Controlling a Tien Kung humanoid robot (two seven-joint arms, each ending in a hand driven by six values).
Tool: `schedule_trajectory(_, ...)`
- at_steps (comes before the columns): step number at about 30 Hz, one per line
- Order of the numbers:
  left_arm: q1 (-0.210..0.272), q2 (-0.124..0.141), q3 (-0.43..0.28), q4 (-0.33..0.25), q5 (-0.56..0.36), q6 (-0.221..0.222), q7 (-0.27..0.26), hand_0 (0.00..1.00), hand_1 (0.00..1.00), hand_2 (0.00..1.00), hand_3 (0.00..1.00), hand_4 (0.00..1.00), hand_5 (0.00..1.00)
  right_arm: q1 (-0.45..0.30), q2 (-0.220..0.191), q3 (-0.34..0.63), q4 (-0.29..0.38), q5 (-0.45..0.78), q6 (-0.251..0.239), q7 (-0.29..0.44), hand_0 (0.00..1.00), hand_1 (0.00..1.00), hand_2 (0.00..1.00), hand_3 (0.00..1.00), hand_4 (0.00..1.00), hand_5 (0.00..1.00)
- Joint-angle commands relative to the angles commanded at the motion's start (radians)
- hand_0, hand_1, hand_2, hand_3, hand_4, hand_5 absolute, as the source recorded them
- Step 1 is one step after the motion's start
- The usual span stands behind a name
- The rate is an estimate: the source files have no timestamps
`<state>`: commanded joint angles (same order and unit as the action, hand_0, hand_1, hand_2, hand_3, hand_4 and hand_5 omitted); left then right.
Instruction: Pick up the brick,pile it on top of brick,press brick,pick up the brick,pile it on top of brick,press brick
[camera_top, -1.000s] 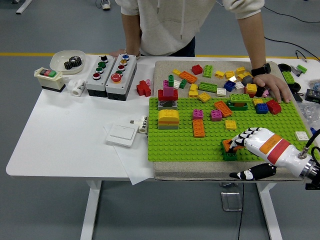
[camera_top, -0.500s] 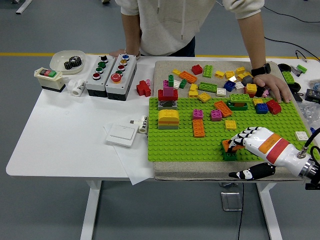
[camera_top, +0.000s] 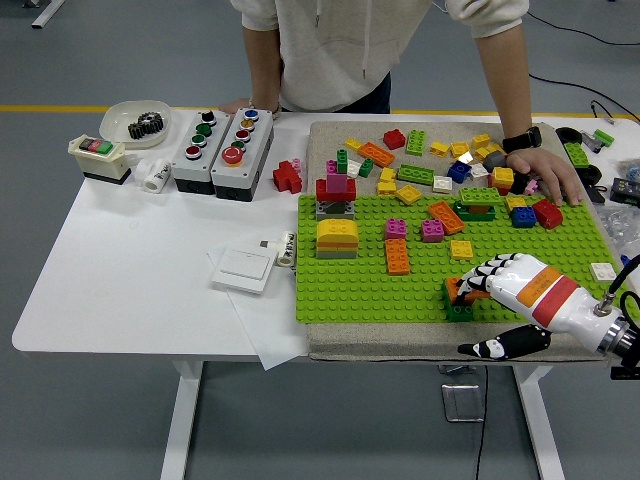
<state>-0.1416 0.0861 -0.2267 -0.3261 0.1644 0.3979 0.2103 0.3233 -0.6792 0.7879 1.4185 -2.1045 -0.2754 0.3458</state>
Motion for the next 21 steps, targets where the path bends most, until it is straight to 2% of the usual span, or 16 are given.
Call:
schedule_trajectory(14, 0.001, 0.0, -0.001, 0.0, 0.003, 0.0, 0.001, 0.751, 0.741, 0.744, 0.593, 0.651, 0.673, 0.005, 0.005, -0.009, -0.001, -0.008, -0.001, -0.002, 0.547, 0.629, 0.7, 0.616, 0.951, 0.689)
schedule_trajectory(15, 0.001, 0.0, -0.002, 0.0, 0.004, 0.0, 0.002, 0.751, 0.74, 0.744, 0.593, 0.649, 0.671, 0.005, 0.005, -0.01, -0.001, -0.009, -0.001, -0.003, 0.496, 0.614, 0.701, 0.62, 0.951, 0.687)
schedule_trajectory(21, 0.002, 0.0, -0.004, 0.0, 0.009, 0.0, 0.004, 0.751, 0.741, 0.744, 0.593, 0.649, 0.671, 0.005, 0.005, -0.011, -0.002, -0.012, -0.001, -0.005, 0.486, 0.612, 0.702, 0.623, 0.951, 0.686)
